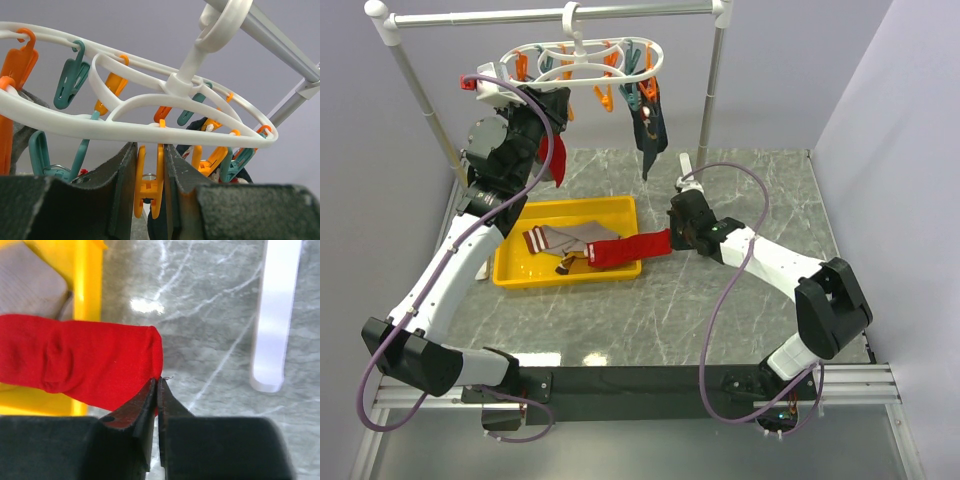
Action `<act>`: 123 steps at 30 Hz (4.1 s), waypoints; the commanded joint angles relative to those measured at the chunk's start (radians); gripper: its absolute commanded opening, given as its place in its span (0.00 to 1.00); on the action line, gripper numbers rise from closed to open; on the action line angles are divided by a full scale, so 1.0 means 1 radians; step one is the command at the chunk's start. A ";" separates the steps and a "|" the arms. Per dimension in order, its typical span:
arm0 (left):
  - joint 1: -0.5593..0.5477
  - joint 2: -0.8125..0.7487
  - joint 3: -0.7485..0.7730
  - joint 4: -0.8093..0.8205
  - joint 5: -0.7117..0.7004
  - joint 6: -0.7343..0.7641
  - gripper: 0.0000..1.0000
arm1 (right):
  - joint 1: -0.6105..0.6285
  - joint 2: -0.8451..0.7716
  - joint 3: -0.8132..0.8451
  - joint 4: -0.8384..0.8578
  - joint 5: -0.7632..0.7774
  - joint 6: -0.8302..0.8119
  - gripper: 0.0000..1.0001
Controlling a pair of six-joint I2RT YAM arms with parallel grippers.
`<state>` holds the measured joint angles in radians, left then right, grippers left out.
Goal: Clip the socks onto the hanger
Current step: Adjust the sock in the bin, then pick up the sock from the bin.
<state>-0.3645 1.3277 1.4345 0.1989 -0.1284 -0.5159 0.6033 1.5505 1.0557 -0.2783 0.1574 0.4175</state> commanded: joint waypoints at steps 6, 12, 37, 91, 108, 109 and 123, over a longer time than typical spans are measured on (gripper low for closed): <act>-0.004 -0.025 -0.005 0.033 -0.005 0.005 0.18 | -0.005 -0.075 0.121 -0.121 -0.028 -0.106 0.55; -0.004 -0.030 -0.009 0.033 -0.007 0.007 0.18 | 0.000 -0.129 0.147 0.003 -0.310 -0.298 0.59; -0.005 -0.025 -0.011 0.033 -0.008 0.019 0.18 | 0.101 0.531 0.691 -0.082 -0.874 -0.872 0.68; -0.005 0.013 0.040 0.002 0.016 0.065 0.18 | 0.050 0.901 1.075 -0.389 -0.990 -0.786 0.67; -0.005 0.022 0.040 0.011 0.016 0.056 0.18 | 0.042 0.745 0.929 -0.256 -0.996 -0.694 0.00; -0.005 0.022 0.038 0.011 0.016 0.056 0.18 | 0.043 0.728 0.905 -0.236 -0.995 -0.686 0.00; -0.008 0.008 0.029 0.036 0.023 0.042 0.18 | 0.050 0.246 0.523 0.302 -0.817 -0.194 0.00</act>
<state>-0.3664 1.3457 1.4330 0.2028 -0.1226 -0.4679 0.6518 1.8866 1.6329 -0.1909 -0.7242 0.0494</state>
